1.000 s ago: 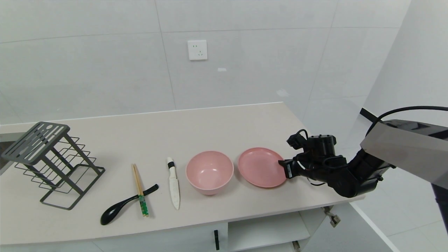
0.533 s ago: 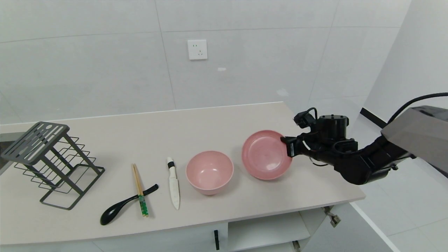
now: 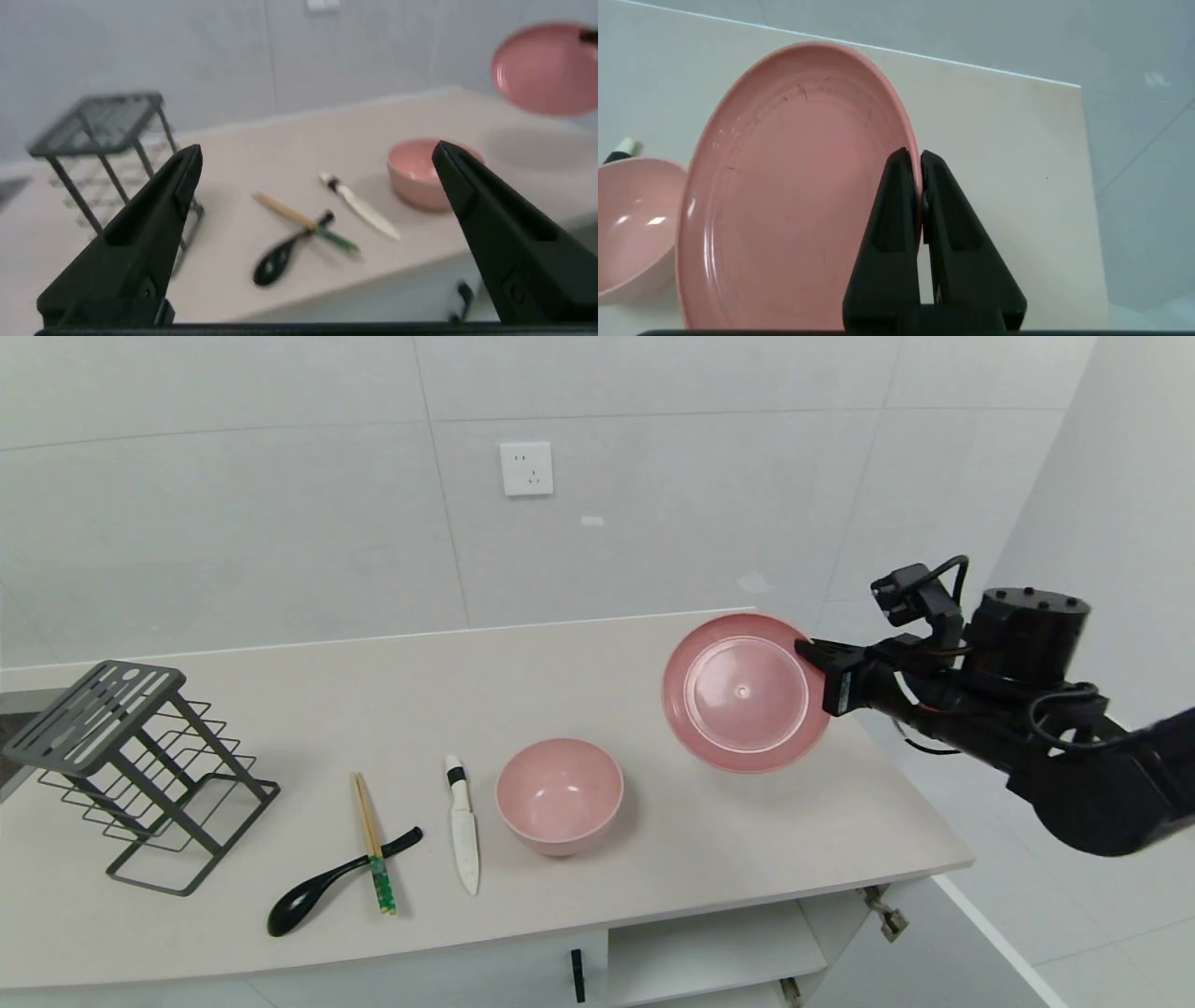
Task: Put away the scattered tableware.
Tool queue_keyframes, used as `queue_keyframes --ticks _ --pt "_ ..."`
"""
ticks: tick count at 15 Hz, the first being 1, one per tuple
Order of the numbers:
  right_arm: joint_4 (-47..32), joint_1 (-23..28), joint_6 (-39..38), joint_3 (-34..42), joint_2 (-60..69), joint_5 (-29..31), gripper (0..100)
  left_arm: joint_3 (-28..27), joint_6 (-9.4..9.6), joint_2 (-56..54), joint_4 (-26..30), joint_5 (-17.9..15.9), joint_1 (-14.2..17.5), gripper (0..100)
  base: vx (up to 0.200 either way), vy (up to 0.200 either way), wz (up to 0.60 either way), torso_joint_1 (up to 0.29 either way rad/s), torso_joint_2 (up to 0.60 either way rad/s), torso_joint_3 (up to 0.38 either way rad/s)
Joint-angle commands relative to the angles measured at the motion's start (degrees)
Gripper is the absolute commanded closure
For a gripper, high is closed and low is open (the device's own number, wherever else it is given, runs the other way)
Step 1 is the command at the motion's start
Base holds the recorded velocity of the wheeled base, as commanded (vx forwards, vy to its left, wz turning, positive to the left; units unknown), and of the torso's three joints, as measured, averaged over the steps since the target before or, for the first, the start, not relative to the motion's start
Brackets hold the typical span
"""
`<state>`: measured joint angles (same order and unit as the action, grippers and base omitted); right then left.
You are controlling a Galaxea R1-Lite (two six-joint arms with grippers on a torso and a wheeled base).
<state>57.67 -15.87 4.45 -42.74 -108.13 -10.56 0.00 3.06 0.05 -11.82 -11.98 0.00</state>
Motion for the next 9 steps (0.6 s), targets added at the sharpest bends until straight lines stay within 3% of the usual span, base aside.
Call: queue_keyframes --ticks 1,2,5,9 --pt "2.62 -0.21 -0.14 7.06 8.2 -0.08 100 -0.26 -0.16 0.57 0.31 -1.73 -0.09 0 0.0 0.0 0.0 0.0 0.0 0.0" --pt "2.62 -0.21 -0.23 10.48 12.51 -0.08 100 -3.08 -0.34 2.15 1.37 -6.03 -0.09 0 0.0 0.0 0.0 0.0 0.0 0.0" --pt "2.8 -0.04 -0.23 18.31 20.86 -1.22 100 -12.66 -0.34 12.17 6.82 -14.38 0.0 0 0.0 0.0 0.0 0.0 0.0 0.0" --pt "5.26 1.81 -1.11 27.97 30.7 -4.47 100 -19.78 0.63 27.29 6.64 -19.92 0.0 0 0.0 0.0 0.0 0.0 0.0 0.0"
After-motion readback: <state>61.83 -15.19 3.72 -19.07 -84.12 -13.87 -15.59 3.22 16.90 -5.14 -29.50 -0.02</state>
